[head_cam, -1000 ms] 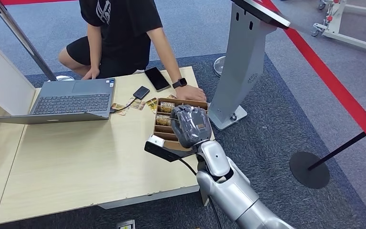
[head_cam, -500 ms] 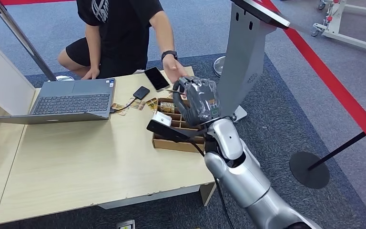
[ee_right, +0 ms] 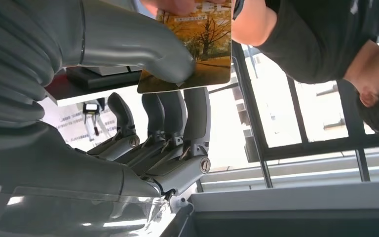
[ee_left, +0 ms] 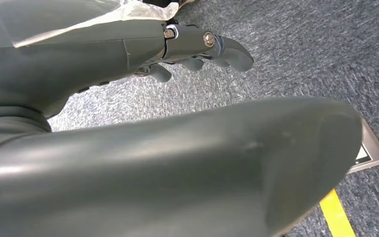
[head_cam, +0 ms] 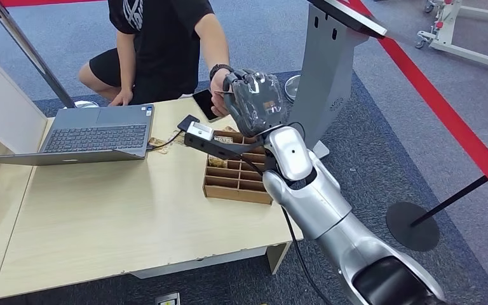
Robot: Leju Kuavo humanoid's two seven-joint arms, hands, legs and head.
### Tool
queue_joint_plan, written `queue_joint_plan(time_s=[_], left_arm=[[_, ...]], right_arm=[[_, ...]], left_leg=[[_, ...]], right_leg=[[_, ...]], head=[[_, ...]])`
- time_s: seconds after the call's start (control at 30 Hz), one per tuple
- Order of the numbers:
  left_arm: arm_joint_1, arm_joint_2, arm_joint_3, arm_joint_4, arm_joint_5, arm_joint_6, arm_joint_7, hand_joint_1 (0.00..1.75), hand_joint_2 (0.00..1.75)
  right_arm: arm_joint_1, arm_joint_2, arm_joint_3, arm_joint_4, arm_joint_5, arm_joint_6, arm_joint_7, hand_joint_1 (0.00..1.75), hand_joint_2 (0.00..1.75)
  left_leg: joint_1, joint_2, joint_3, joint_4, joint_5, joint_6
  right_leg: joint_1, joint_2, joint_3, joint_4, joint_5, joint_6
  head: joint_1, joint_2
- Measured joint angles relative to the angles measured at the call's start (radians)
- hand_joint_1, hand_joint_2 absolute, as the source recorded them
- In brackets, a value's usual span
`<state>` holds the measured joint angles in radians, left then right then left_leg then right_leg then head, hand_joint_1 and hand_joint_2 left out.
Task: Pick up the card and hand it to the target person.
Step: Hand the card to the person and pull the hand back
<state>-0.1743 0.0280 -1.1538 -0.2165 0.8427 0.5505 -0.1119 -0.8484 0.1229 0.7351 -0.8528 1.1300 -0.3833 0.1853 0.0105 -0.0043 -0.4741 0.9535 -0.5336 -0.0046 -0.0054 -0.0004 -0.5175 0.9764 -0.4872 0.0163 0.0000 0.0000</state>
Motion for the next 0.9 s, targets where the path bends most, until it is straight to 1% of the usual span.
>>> queue_joint_plan(time_s=[0.03, 0.07, 0.13, 0.17, 0.2, 0.27, 0.43, 0.57, 0.67, 0.73, 0.83, 0.9], left_arm=[[0.001, 0.000, 0.000, 0.000, 0.000, 0.000, 0.000, 0.00, 0.00], [0.001, -0.001, 0.001, 0.000, 0.000, 0.000, 0.001, 0.00, 0.00], [0.003, 0.000, 0.002, 0.000, 0.001, -0.001, 0.001, 0.00, 0.00], [0.004, 0.000, 0.002, -0.001, 0.002, -0.001, 0.000, 0.00, 0.00], [0.005, 0.000, 0.003, -0.001, 0.002, -0.001, 0.000, 0.00, 0.00], [0.007, 0.000, 0.005, -0.001, 0.003, -0.001, -0.001, 0.00, 0.00], [0.018, 0.001, 0.019, -0.001, 0.015, 0.006, -0.009, 0.00, 0.00], [0.027, 0.000, 0.029, 0.000, 0.024, 0.013, -0.015, 0.00, 0.00], [0.035, -0.001, 0.036, 0.001, 0.030, 0.016, -0.017, 0.00, 0.00], [0.036, -0.002, 0.038, 0.001, 0.032, 0.017, -0.016, 0.00, 0.00], [0.035, -0.001, 0.038, 0.001, 0.033, 0.018, -0.012, 0.00, 0.00], [0.034, -0.001, 0.036, 0.001, 0.031, 0.018, -0.007, 0.00, 0.00]], right_arm=[[0.002, 0.000, 0.005, 0.006, 0.009, 0.000, 0.003, 1.23, 1.75], [0.005, 0.001, 0.010, 0.011, 0.015, 0.000, 0.005, 1.19, 1.75], [0.011, 0.002, 0.015, 0.018, 0.019, 0.000, 0.006, 0.95, 1.75], [0.015, 0.004, 0.017, 0.023, 0.020, 0.002, 0.007, 0.64, 1.75], [0.018, 0.005, 0.017, 0.027, 0.019, 0.005, 0.007, 0.38, 1.75], [0.024, 0.009, 0.020, 0.033, 0.020, 0.012, 0.008, 0.01, 1.75], [0.063, 0.005, 0.005, -0.007, -0.018, 0.020, 0.003, 0.00, 1.75], [0.119, -0.017, -0.025, -0.083, -0.078, 0.011, 0.000, 0.00, 1.75], [0.189, -0.042, -0.055, -0.155, -0.179, 0.012, -0.009, 0.00, 1.75], [0.227, -0.055, -0.067, -0.175, -0.242, 0.004, -0.009, 0.00, 1.75], [0.299, -0.065, -0.103, -0.182, -0.398, -0.012, -0.025, 0.00, 1.75], [0.343, -0.066, -0.121, -0.175, -0.527, -0.011, -0.044, 0.00, 1.75]], left_leg=[[0.000, 0.000, 0.000, 0.000, 0.000, 0.000], [0.000, 0.000, 0.000, 0.000, 0.000, 0.000], [0.000, 0.000, 0.000, 0.000, 0.000, 0.000], [0.000, -0.001, 0.000, 0.000, -0.001, 0.000], [0.000, -0.001, 0.000, 0.000, -0.001, 0.000], [0.000, -0.001, 0.001, 0.000, -0.001, 0.000], [0.000, -0.001, 0.000, 0.000, -0.001, 0.000], [0.000, -0.002, 0.000, 0.000, -0.001, 0.000], [0.000, -0.003, 0.000, 0.000, -0.001, 0.000], [0.001, -0.005, 0.001, -0.001, -0.001, 0.000], [0.001, -0.006, 0.001, -0.001, -0.001, 0.000], [0.001, -0.007, 0.001, -0.001, -0.001, 0.000]], right_leg=[[0.000, 0.000, 0.000, 0.000, 0.000, 0.000], [0.000, 0.000, 0.000, 0.000, 0.000, 0.000], [0.000, 0.000, 0.000, 0.000, 0.000, 0.000], [0.000, 0.000, 0.000, 0.000, -0.001, 0.000], [0.000, -0.001, 0.001, 0.000, -0.001, 0.000], [0.000, -0.001, 0.001, 0.000, -0.002, 0.000], [0.000, -0.001, 0.001, 0.000, -0.001, 0.000], [0.000, -0.002, 0.001, 0.000, -0.001, 0.000], [0.000, -0.003, 0.001, -0.001, -0.001, 0.000], [0.001, -0.005, 0.003, -0.002, -0.002, 0.000], [0.001, -0.006, 0.004, -0.002, -0.002, 0.000], [0.001, -0.007, 0.004, -0.002, -0.002, 0.000]], head=[[0.000, 0.000], [0.000, 0.000], [0.000, 0.000], [0.000, 0.000], [0.000, 0.000], [0.000, 0.000], [0.000, 0.000], [0.000, 0.000], [0.000, 0.000], [0.000, 0.000], [0.000, 0.000], [0.000, 0.000]])
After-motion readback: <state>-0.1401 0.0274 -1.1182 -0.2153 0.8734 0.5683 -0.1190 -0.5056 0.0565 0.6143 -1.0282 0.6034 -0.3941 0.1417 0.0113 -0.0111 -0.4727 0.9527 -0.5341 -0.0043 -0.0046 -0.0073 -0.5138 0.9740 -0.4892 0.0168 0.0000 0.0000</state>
